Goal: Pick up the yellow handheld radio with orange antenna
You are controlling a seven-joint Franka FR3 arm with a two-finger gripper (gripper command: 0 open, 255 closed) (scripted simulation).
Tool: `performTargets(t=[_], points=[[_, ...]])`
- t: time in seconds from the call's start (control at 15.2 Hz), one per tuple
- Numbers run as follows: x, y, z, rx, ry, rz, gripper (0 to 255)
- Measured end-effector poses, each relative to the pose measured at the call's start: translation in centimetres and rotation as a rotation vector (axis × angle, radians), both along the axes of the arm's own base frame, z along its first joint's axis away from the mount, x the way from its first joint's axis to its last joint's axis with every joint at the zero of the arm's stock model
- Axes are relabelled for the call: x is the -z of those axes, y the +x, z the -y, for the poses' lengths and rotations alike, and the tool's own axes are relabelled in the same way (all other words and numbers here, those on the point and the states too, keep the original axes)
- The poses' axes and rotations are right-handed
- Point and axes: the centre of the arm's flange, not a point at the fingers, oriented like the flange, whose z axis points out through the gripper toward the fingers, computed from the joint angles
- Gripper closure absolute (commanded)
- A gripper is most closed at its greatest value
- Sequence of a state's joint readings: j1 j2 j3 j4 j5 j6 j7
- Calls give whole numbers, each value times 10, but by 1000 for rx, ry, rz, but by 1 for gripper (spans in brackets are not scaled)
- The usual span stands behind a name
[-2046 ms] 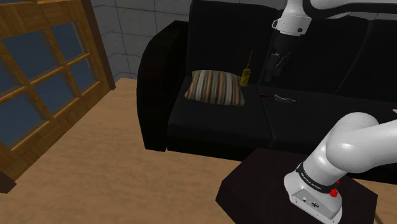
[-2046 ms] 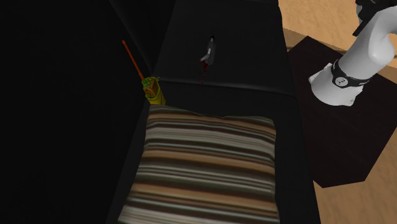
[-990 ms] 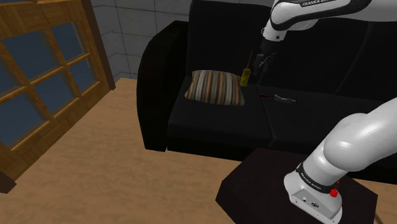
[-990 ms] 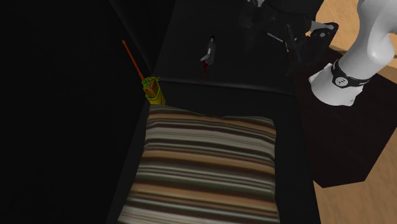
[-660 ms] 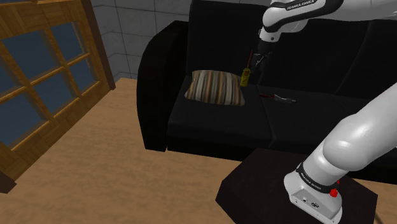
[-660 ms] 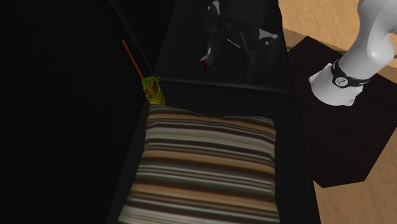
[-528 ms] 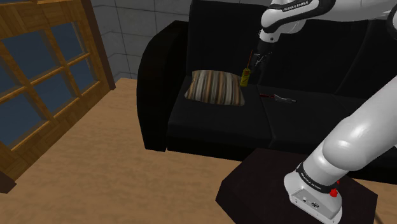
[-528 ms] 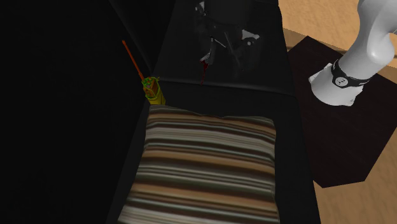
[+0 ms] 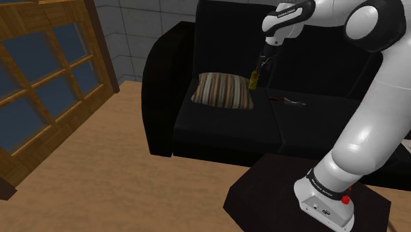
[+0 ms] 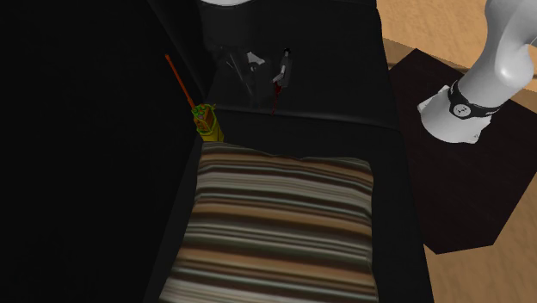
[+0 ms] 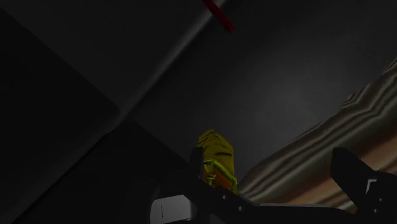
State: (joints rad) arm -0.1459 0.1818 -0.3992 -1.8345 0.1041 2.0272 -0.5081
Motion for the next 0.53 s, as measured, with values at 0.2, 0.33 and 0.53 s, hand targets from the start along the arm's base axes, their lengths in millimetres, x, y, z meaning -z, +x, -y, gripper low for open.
performTargets(t=[0.2, 0.33, 0.53], points=[[9, 24, 29, 15, -5, 7, 0], [14, 29, 38, 19, -7, 9, 0], [31, 31, 40, 20, -7, 10, 0]])
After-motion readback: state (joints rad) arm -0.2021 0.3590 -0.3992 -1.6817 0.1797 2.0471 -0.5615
